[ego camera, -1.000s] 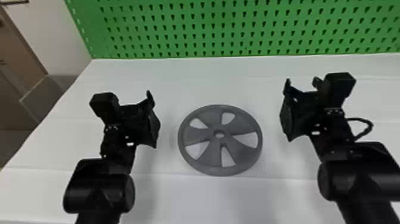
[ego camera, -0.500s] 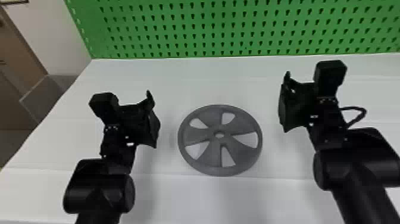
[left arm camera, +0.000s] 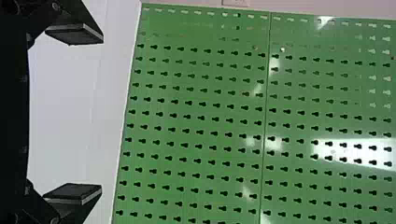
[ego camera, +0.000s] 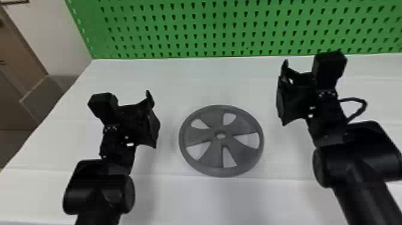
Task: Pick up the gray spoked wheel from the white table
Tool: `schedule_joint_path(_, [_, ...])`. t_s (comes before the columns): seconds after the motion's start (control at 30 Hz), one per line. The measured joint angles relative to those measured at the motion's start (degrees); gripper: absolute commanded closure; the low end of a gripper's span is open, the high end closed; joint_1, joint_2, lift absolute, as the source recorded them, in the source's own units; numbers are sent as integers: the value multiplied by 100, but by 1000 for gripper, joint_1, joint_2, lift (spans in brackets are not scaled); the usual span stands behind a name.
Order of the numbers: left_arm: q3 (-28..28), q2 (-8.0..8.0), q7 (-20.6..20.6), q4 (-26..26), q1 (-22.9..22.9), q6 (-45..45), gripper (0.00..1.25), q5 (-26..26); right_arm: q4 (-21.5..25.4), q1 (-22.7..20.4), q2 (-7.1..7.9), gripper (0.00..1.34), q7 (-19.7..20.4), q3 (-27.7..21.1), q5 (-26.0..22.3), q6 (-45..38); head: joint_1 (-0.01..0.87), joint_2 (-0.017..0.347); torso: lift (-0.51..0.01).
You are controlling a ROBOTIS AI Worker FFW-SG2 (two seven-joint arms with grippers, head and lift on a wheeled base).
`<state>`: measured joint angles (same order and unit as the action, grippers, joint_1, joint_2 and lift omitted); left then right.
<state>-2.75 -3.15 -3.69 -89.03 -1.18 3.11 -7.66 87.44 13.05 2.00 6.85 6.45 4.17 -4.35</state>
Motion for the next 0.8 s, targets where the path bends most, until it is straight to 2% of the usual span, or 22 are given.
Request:
schedule_joint_path(0.07, [-4,0,0,0,0,8,153,1,13,1,-2,481,0,-41,-160,-17,779,149,-83])
schedule_joint_path(0.13, [-9,0,0,0,1,16,153,2,147,32,-16,481,0,-96,-400,-503,779,149,-83])
schedule_joint_path(0.27, [-16,0,0,0,6,32,153,1,768,330,-21,479,-73,-153,-504,-2684,779,149,-83])
schedule_joint_path(0.37, [-21,0,0,0,11,39,154,-4,1051,669,90,478,-140,-3,-443,-3985,779,149,-83])
schedule_joint_path(0.47, [-21,0,0,0,10,40,154,-6,1130,912,190,478,-145,123,-560,-4614,779,149,-83])
schedule_joint_path(0.63, [-27,0,0,0,6,42,154,-7,1135,1350,224,478,-140,146,-830,-5650,779,149,-83])
schedule_joint_path(0.8, [-18,-1,0,0,6,42,154,-7,817,1874,317,478,-140,151,-1404,-6556,779,149,-83])
